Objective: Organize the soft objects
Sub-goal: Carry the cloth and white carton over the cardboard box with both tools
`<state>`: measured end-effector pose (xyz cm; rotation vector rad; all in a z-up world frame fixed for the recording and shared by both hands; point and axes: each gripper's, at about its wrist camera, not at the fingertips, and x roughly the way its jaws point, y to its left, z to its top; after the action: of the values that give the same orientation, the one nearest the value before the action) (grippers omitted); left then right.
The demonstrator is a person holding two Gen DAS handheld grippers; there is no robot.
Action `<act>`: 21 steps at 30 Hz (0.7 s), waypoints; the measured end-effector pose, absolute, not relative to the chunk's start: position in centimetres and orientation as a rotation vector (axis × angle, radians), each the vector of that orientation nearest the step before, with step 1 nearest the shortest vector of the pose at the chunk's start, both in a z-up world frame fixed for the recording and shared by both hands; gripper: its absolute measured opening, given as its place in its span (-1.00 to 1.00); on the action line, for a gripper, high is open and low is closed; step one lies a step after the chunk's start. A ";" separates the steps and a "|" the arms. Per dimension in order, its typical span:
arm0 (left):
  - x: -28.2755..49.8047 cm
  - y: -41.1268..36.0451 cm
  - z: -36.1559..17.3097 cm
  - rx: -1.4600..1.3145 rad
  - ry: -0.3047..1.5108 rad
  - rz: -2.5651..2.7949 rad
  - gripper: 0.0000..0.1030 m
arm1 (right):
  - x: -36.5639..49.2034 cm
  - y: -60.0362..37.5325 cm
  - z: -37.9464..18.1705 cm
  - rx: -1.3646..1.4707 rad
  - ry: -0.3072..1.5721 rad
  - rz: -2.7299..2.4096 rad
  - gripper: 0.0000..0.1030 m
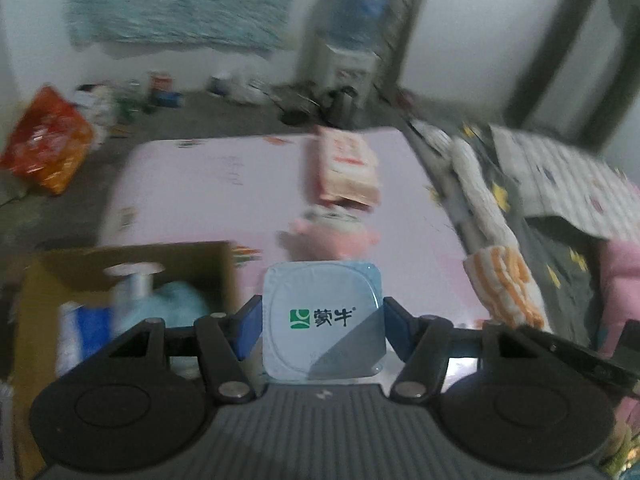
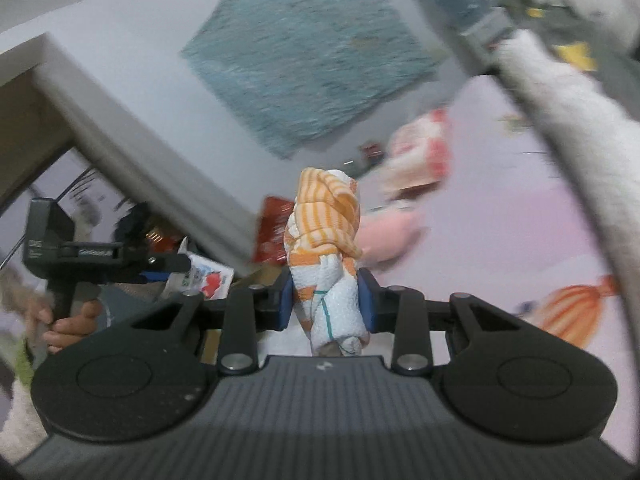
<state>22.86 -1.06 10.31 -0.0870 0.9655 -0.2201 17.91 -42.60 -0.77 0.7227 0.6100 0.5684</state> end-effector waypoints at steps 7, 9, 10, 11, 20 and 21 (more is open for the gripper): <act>17.2 7.9 8.8 -0.185 0.928 -0.062 0.23 | 18.6 -31.5 1.1 0.728 0.685 0.815 -0.39; 16.2 10.0 7.5 -0.224 0.938 -0.041 0.23 | 18.8 -28.2 0.9 0.716 0.726 0.853 -0.39; 15.8 11.1 6.8 -0.245 0.945 -0.032 0.23 | 19.1 -26.2 0.5 0.705 0.758 0.872 -0.39; 15.5 11.9 5.9 -0.261 0.953 -0.024 0.23 | 19.3 -24.6 0.2 0.696 0.784 0.882 -0.39; 13.8 17.7 0.1 -0.357 1.012 0.033 0.23 | 21.6 -13.0 -2.1 0.450 0.971 0.799 -0.39; 13.6 18.0 -0.2 -0.359 1.013 0.039 0.23 | 21.8 -12.0 -2.0 0.407 0.979 0.784 -0.39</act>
<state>13.57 17.97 -0.24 -0.3594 1.0127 0.0386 21.77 -11.98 -2.04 0.4070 0.9793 0.7838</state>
